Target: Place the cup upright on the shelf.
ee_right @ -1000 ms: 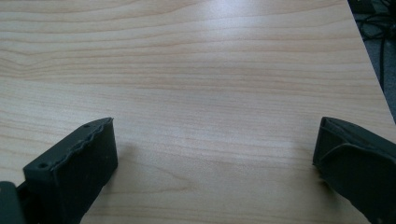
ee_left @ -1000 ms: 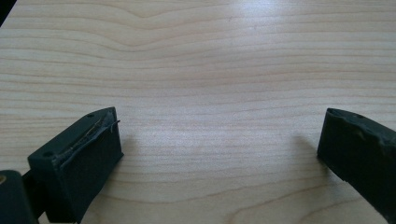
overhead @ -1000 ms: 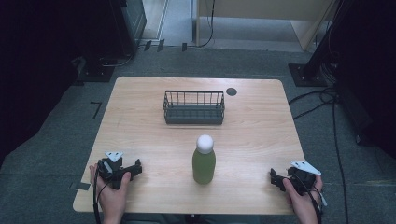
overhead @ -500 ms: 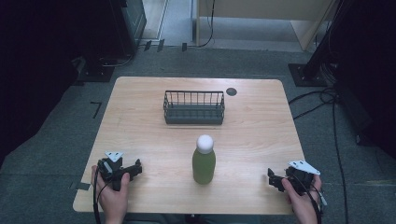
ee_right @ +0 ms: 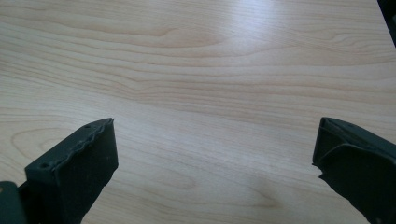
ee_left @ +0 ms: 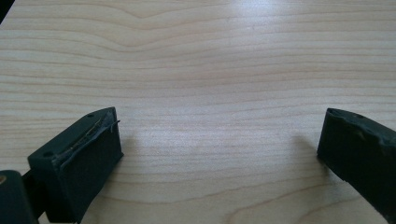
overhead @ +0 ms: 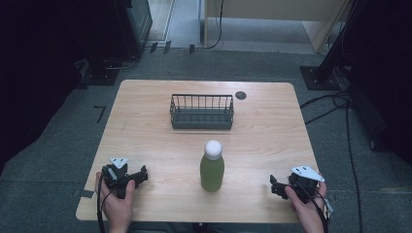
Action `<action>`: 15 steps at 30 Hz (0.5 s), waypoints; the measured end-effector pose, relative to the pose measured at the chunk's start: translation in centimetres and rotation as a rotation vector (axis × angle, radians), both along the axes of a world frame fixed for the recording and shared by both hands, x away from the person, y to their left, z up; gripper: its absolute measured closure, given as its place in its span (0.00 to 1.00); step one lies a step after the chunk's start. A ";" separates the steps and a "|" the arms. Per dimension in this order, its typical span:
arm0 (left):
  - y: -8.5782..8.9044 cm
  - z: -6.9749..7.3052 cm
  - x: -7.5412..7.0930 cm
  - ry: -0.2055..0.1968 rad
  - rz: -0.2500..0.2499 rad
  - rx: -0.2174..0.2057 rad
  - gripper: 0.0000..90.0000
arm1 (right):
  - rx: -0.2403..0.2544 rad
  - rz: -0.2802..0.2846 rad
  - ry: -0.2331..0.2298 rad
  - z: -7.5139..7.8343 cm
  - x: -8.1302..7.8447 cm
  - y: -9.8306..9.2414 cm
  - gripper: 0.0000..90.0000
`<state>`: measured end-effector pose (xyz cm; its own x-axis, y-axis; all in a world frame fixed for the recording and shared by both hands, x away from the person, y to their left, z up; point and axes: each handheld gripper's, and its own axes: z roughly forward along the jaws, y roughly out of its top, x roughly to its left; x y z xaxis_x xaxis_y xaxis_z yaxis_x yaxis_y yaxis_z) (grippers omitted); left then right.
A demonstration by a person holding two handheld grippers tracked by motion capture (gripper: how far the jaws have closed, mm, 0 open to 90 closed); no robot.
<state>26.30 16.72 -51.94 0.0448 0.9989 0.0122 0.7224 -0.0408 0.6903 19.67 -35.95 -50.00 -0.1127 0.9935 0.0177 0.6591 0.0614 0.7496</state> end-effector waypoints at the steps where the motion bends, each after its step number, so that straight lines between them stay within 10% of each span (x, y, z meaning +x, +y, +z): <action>1: 0.0 0.0 0.0 0.000 -0.001 0.000 0.00 | 0.001 0.001 -0.002 0.0 0.0 0.2 0.00; 15: 0.0 0.0 0.0 0.001 -0.011 0.002 0.00 | -0.006 0.077 -0.019 0.6 -0.3 3.0 0.00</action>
